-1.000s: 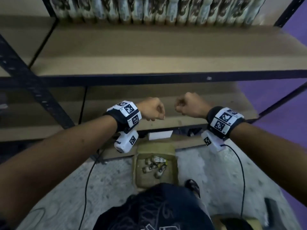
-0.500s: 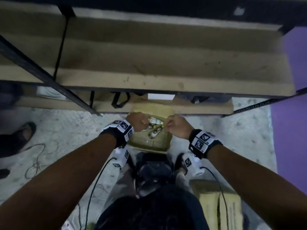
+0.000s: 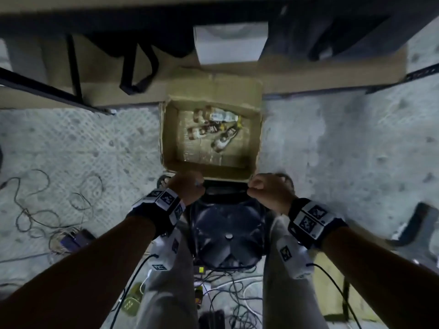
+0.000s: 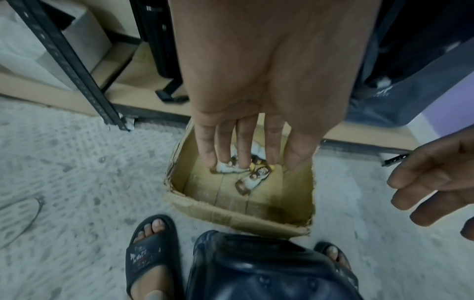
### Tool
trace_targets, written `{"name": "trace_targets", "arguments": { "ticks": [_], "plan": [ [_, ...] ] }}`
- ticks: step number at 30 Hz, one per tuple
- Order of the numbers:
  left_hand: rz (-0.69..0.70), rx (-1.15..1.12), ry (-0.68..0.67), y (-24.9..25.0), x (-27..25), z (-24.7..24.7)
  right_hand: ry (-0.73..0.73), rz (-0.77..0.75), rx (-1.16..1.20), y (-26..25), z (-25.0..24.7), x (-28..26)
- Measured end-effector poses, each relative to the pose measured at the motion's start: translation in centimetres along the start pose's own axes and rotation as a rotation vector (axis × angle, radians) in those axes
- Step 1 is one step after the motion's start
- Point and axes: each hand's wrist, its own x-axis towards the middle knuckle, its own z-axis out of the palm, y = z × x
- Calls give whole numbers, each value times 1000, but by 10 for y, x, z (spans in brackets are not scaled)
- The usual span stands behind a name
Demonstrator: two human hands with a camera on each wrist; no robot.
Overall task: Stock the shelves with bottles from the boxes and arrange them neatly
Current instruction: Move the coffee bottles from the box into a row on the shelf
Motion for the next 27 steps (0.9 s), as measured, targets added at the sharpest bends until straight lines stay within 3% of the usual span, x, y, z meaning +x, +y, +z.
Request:
{"name": "trace_targets", "arguments": {
  "ticks": [7,15,22,27],
  "plan": [
    [-30,-29,18,-41,97,48,-3,73,109,34,47,107],
    [0,-60,137,-59,207,27,3,185,298,36,71,222],
    [246,168,467,-39,275,3,61,194,448,35,84,272],
    [368,412,540,-27,306,-2,126,198,664,46,79,303]
  ]
}}
